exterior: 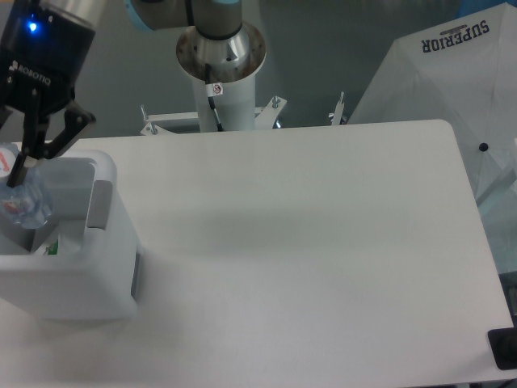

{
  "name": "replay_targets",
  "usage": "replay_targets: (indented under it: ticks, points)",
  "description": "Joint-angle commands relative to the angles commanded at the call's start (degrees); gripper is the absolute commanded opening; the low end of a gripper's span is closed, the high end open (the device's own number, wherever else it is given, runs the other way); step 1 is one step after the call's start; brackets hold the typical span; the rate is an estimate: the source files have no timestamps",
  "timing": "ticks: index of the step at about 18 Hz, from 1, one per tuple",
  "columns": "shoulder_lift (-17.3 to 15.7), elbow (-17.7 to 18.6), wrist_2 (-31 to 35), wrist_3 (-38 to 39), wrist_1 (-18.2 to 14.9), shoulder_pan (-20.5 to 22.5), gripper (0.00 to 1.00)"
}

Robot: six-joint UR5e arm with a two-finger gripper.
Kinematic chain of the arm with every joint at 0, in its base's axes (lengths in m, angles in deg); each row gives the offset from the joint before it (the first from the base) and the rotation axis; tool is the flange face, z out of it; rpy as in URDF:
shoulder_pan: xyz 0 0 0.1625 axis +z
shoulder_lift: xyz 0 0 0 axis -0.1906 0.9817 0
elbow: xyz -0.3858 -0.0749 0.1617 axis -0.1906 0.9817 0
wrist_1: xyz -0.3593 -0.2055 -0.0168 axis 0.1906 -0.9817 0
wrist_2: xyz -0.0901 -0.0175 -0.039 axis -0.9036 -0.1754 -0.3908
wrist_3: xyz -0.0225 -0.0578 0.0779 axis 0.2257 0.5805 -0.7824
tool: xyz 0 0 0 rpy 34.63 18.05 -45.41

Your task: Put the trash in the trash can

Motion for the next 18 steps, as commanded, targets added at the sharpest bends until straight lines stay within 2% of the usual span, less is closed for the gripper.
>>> replay_targets:
  ticks: [2, 4, 5, 6, 7, 9, 10, 15, 18]
  points:
    - [-0.1, 1.8, 0.0, -2.1, 0.1, 0.0, 0.2]
    - [-0.3, 3.1, 0.1, -4.5, 0.1, 0.0, 0.28]
    - [-0.6, 3.4, 0.5, -5.4, 0.1, 0.0, 0.36]
    - [-0.7, 3.9, 0.9, -6.2, 0.1, 0.0, 0.51]
    - [-0.9, 4.0, 1.0, -7.0, 0.1, 0.0, 0.75]
    - [-1.1, 4.3, 1.1, -7.7, 0.1, 0.1, 0.95]
    - [-1.1, 4.3, 1.2, -7.7, 0.0, 0.1, 0.99]
    - [-0.8, 3.9, 3.0, -7.7, -0.1, 0.6, 1.0]
    - [-0.8, 4.0, 3.3, -7.8, -0.1, 4.3, 1.0]
